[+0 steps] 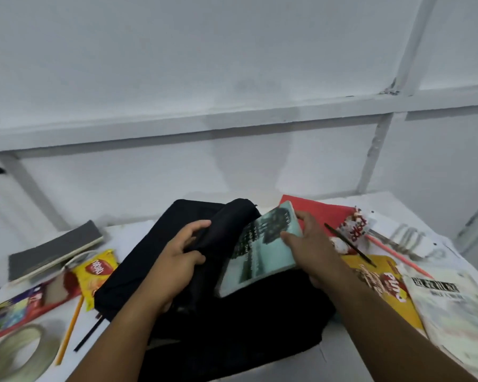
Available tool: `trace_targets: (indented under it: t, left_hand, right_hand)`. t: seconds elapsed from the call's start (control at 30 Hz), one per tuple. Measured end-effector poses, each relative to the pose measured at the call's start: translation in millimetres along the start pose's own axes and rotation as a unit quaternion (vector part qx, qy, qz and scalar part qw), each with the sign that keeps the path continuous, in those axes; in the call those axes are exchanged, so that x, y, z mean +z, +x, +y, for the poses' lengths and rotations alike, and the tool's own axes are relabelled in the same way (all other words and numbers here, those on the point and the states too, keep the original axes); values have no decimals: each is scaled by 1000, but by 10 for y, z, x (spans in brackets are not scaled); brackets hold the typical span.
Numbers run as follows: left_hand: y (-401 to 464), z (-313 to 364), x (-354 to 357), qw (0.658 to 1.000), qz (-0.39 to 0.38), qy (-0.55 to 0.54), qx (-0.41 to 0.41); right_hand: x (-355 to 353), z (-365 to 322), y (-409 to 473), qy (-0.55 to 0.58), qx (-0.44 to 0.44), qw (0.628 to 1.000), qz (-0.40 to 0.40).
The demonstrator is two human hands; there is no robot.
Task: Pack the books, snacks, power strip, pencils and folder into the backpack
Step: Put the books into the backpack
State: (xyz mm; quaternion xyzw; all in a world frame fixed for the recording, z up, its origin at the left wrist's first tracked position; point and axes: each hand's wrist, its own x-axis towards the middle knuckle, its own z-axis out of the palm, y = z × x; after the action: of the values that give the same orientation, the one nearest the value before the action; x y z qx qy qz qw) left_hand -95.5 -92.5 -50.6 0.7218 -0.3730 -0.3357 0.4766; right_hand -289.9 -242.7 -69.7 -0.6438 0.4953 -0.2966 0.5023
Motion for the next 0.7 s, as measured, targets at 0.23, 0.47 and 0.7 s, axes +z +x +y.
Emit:
trace_targets:
  t: [0.23,0.47,0.7]
  left_hand:
    - [-55,123,32,999,9,-49,6]
    - [-53,140,51,999,25,-38,-23]
    - [-35,-10,99,999,26,-22,3]
  right_hand:
    - [442,68,260,165,99,981,-6]
    - [736,341,411,-45,148,967,-201]
    - [927,419,423,126,89,983,-99]
